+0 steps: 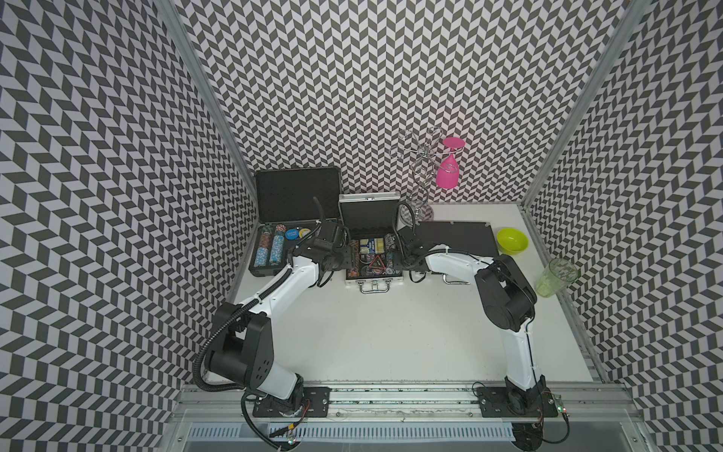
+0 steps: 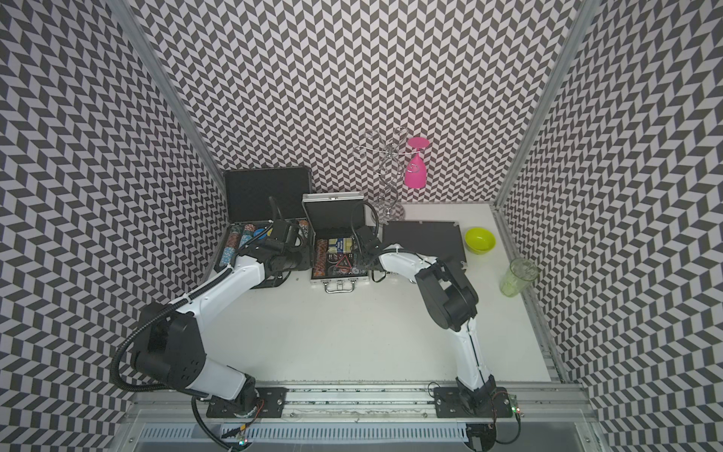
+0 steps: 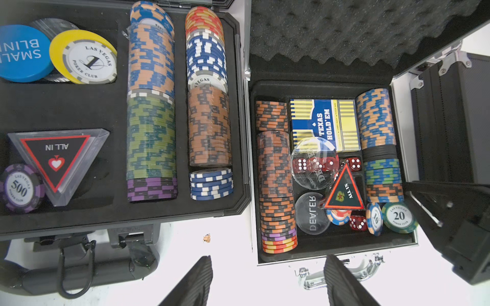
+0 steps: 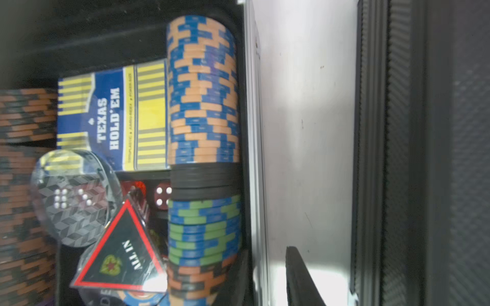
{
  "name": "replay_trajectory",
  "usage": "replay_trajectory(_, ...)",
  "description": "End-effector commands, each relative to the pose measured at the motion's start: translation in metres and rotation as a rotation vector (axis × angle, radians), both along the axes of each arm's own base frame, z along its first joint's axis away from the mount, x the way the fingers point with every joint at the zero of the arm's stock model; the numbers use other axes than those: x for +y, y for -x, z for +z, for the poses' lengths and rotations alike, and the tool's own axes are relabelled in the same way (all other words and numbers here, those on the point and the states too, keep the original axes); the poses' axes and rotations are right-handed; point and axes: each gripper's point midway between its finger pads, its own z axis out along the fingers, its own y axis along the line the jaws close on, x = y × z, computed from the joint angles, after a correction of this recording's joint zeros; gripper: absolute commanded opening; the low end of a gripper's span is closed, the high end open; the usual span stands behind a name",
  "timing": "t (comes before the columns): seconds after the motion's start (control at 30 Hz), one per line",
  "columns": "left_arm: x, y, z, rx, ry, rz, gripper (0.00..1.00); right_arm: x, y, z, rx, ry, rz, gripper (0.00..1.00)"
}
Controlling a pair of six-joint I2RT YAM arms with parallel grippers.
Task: Close the poker set cases
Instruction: Move the poker set case to the center of the board.
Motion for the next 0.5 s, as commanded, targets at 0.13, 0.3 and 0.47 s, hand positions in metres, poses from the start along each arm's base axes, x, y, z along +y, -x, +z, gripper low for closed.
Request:
replay_trajectory(0.13,0.006,-0.003,0.020,-0.045,0.000,0.021,0.70,-0.001,0.008,-0.026,0.062,0.003,0.021,0.11)
replay_trajectory(0.3,0.009,-0.003,0.026,-0.060,0.005,0.030,0.70,-0.005,0.020,-0.031,0.084,0.002,0.049,0.07)
replay_trajectory(0.47,0.010,-0.003,0.032,-0.076,0.009,0.035,0.70,-0.008,0.034,-0.027,0.101,-0.024,0.076,0.05)
